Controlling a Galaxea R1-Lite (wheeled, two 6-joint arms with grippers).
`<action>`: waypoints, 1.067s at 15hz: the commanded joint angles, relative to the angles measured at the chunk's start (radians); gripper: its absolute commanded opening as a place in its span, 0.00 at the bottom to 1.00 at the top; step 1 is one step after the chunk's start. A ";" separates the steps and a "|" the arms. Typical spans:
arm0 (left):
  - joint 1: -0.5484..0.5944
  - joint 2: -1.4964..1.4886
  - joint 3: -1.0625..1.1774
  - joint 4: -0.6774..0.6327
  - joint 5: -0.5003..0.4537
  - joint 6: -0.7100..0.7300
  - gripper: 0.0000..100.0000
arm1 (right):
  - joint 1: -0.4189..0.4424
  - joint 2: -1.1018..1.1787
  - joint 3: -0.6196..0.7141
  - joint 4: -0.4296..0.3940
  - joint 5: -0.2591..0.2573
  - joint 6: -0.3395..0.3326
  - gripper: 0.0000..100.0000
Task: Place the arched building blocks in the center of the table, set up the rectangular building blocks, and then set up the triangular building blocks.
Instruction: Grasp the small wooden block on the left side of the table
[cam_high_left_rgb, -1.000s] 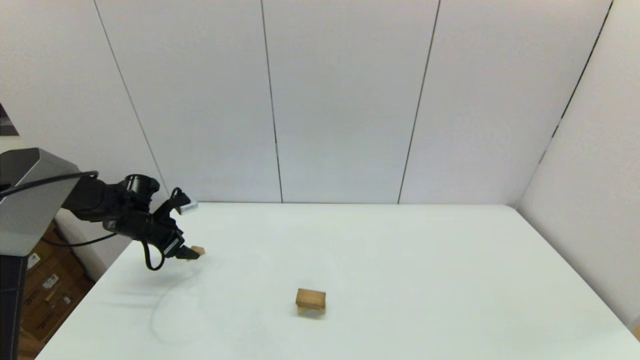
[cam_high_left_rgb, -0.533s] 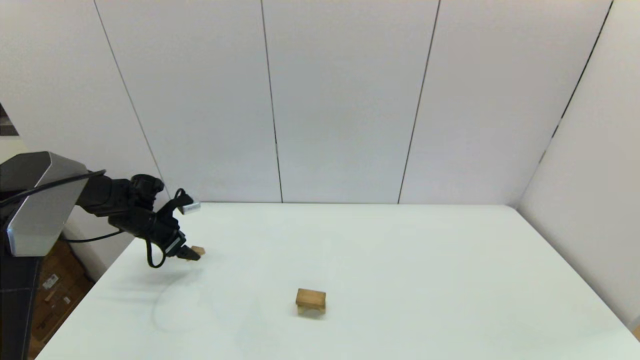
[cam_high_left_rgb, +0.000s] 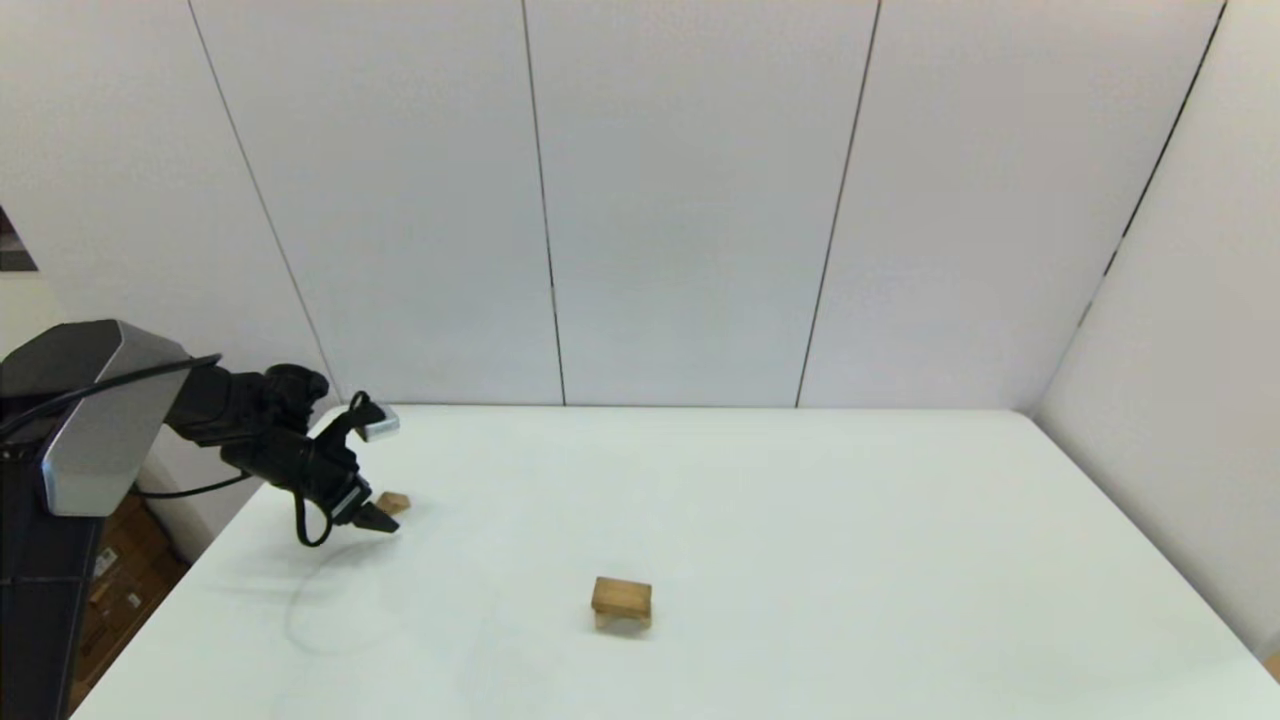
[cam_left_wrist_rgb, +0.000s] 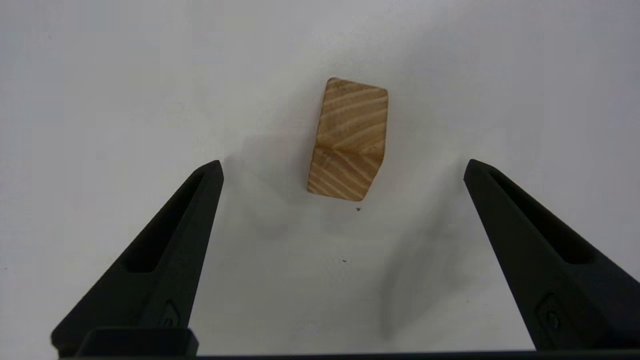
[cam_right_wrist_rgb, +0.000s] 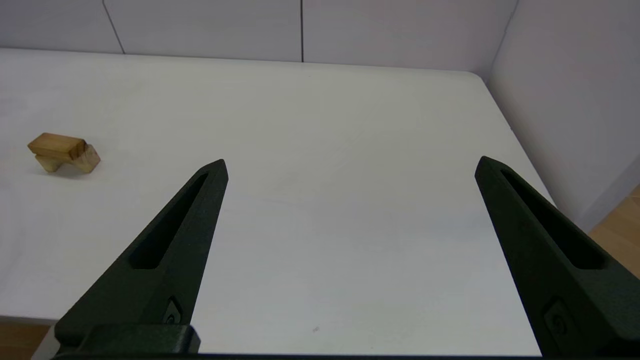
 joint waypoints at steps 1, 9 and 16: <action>0.005 0.018 -0.018 0.000 -0.009 0.003 1.00 | 0.000 0.001 0.000 0.001 0.001 -0.001 1.00; 0.003 0.040 -0.058 0.000 -0.033 -0.002 1.00 | 0.000 0.001 0.000 0.001 0.001 -0.001 1.00; -0.004 0.055 -0.071 0.000 -0.036 -0.003 0.00 | 0.000 0.001 0.000 0.001 0.001 -0.001 1.00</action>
